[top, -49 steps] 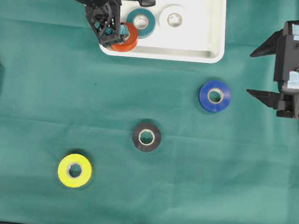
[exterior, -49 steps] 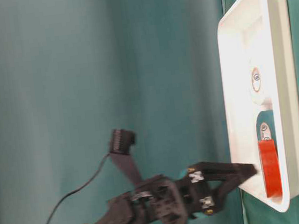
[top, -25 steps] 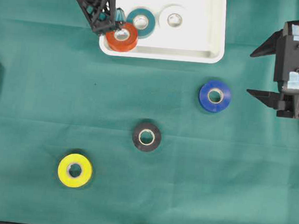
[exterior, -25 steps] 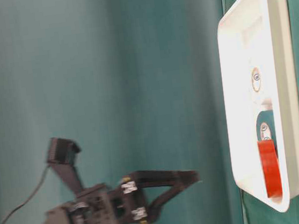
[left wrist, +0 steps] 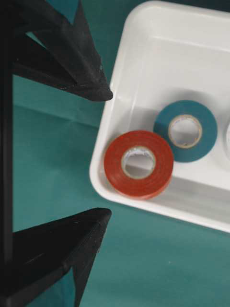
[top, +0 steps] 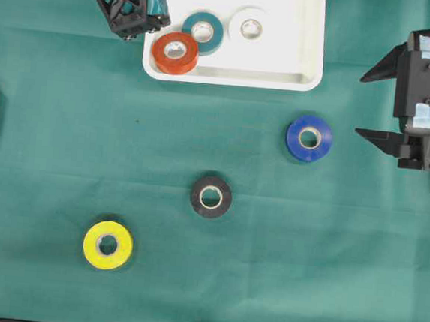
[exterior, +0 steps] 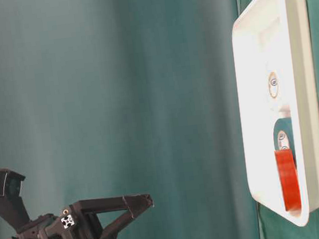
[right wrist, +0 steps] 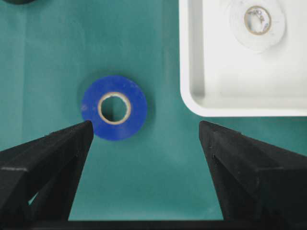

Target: Pick up the tape from a random location and place it into the white case.

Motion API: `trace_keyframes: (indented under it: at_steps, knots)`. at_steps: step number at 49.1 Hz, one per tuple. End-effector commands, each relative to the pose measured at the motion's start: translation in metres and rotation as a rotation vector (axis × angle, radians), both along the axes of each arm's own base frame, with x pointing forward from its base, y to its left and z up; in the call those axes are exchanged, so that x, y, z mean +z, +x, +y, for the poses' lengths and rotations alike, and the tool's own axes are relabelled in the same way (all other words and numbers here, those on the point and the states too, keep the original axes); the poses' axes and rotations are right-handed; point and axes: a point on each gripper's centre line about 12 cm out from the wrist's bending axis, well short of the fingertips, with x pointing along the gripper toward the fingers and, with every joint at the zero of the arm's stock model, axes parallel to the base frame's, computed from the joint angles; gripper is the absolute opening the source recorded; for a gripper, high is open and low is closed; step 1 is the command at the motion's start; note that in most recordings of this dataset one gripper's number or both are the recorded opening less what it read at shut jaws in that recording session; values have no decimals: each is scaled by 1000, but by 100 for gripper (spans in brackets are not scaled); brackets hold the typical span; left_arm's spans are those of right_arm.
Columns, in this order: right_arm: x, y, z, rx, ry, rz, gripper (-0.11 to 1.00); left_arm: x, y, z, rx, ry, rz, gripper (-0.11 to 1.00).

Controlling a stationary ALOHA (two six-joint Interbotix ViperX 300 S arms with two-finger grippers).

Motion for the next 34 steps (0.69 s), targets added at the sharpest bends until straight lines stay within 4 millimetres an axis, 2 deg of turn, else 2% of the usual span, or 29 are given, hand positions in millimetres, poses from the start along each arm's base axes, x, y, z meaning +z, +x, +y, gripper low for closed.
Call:
trace_keyframes:
  at_steps: [1,18,26,34]
  knots:
    - [6,1,0,3,-1,-20,88,18,-1,-1,0,17,-51,100]
    - [6,1,0,3,-1,-20,88,18,1,-7,-17,16,-51,100]
    - [6,1,0,3,0,-21,88,16,5,-22,-57,12,-48,100]
    - [6,1,1,4,-2,-21,88,16,11,-46,-113,5,-51,100]
